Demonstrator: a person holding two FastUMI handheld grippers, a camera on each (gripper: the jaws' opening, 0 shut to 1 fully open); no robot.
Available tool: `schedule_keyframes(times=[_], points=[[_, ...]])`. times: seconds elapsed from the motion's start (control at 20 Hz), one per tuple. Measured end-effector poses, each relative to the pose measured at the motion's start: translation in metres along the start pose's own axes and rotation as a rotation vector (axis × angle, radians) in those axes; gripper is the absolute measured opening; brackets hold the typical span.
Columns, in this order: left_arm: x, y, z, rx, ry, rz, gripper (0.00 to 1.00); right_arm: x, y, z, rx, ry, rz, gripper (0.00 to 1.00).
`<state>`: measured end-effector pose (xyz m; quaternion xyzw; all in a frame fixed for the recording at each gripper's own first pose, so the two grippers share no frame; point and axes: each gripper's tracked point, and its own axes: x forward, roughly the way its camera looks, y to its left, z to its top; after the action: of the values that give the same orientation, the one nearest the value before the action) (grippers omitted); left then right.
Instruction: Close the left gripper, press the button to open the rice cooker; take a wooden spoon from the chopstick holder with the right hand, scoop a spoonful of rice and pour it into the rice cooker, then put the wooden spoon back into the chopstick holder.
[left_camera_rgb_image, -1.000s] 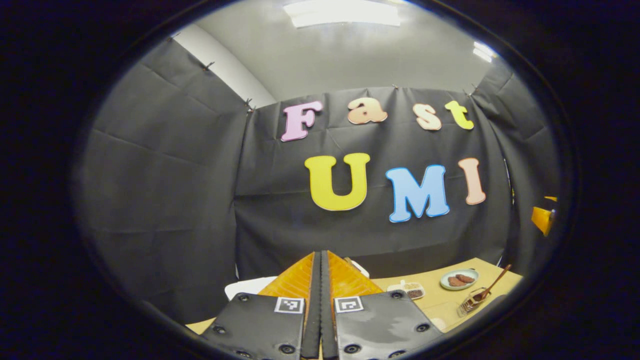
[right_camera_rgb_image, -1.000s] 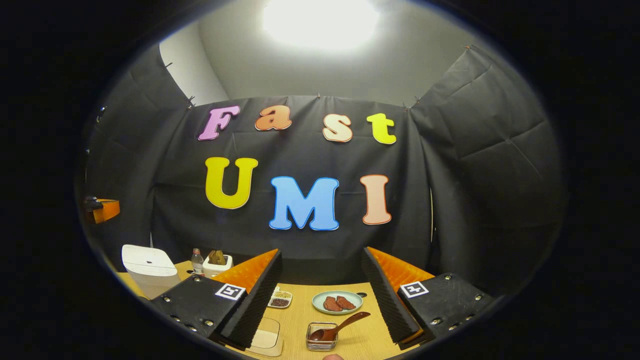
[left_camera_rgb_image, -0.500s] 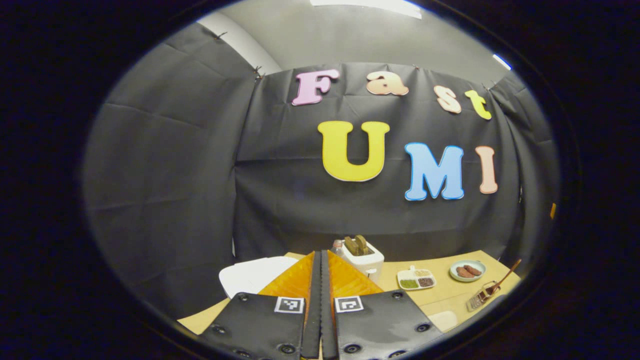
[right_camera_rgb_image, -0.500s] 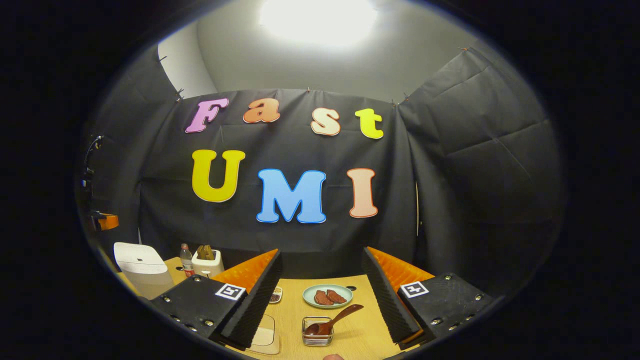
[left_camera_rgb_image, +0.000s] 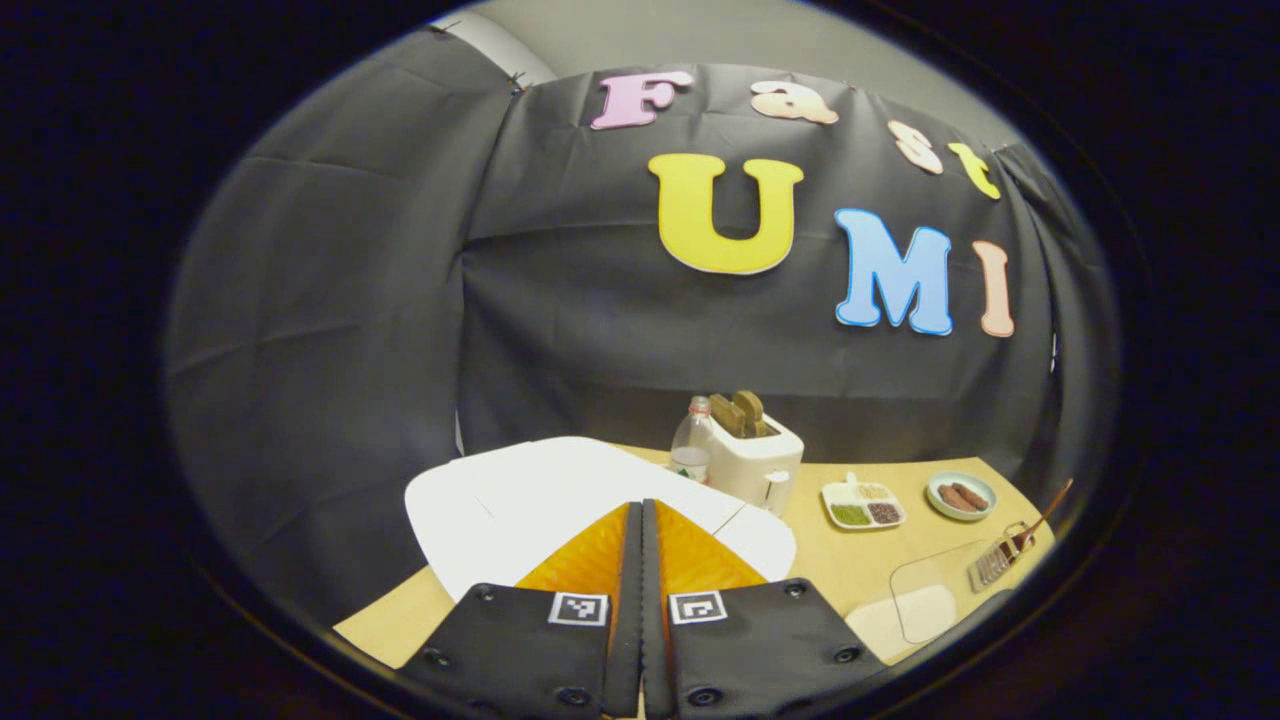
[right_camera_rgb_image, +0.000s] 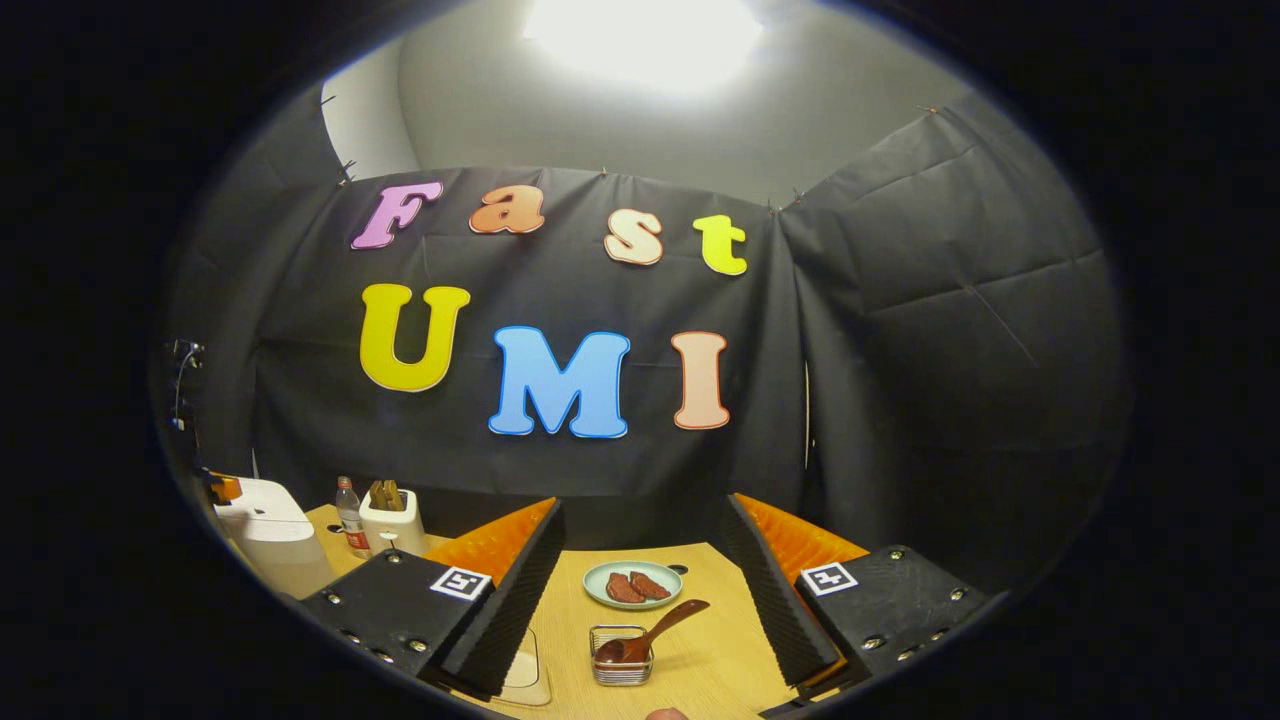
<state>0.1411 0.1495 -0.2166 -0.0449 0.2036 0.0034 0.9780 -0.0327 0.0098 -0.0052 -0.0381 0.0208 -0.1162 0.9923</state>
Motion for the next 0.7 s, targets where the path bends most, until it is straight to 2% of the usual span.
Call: schedule_keyframes(times=[0.25,0.5,0.6,0.7], points=[[0.015,0.005,-0.03,-0.015,0.066,0.001,0.07,-0.003,0.005,0.0,-0.046,0.001,0.003,0.97],[0.019,0.002,-0.028,0.012,0.054,0.012,0.09,-0.001,0.004,0.001,-0.059,-0.001,0.014,0.97],[0.017,0.005,-0.024,-0.007,0.056,0.016,0.09,0.001,0.003,0.001,-0.052,-0.004,0.023,0.97],[0.016,0.006,-0.008,0.01,0.01,0.033,0.09,0.005,0.001,0.001,-0.05,-0.006,0.032,0.97]])
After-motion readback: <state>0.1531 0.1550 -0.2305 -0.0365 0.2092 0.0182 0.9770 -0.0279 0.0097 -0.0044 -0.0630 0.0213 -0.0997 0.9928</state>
